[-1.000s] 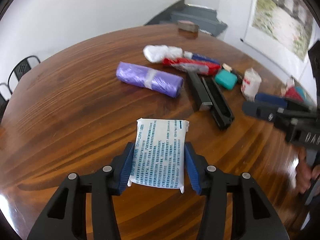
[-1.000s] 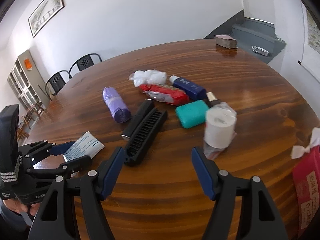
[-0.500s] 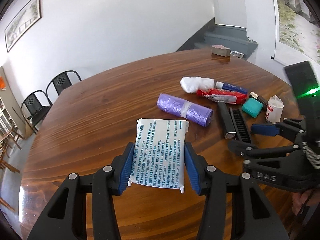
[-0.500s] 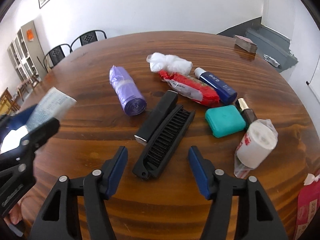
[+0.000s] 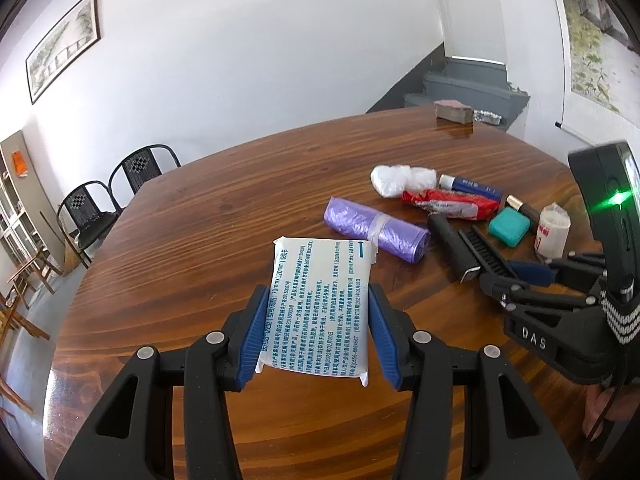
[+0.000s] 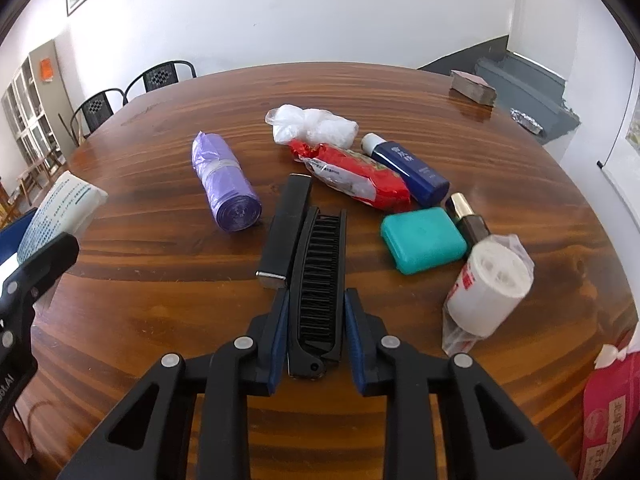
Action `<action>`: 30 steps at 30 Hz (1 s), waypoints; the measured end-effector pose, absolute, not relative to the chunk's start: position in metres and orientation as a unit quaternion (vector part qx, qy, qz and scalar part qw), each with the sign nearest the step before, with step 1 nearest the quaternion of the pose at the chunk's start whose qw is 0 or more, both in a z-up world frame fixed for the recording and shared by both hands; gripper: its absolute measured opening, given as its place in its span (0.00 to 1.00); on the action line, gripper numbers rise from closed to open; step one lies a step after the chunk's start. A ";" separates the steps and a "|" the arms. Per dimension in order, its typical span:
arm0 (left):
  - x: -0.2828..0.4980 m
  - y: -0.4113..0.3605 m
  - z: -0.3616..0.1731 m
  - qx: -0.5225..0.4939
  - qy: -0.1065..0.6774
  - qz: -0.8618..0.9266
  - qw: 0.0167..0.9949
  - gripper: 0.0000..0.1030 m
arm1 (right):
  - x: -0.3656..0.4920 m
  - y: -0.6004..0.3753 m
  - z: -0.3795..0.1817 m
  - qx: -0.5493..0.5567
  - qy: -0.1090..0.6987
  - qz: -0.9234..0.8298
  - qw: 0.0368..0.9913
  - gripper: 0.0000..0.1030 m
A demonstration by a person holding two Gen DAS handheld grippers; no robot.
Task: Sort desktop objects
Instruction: 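Grasp the black comb with the right gripper while the left gripper holds the packet, then carry the packet and comb into the red tin and open both grippers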
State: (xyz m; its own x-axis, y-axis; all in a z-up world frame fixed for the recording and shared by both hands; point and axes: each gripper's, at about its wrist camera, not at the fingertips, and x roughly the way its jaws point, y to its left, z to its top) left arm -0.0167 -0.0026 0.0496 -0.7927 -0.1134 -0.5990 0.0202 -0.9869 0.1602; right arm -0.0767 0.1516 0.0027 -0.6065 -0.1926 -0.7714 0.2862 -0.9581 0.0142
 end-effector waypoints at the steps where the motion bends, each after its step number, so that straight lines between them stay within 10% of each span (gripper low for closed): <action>1: -0.016 -0.002 0.052 0.316 -0.073 -0.945 0.036 0.51 | -0.074 0.153 0.004 0.420 0.053 -0.896 0.134 0.28; 30: 0.014 0.144 0.091 0.266 -0.111 -0.954 -0.081 0.51 | 0.021 0.306 0.076 0.285 -0.062 -0.956 0.017 0.28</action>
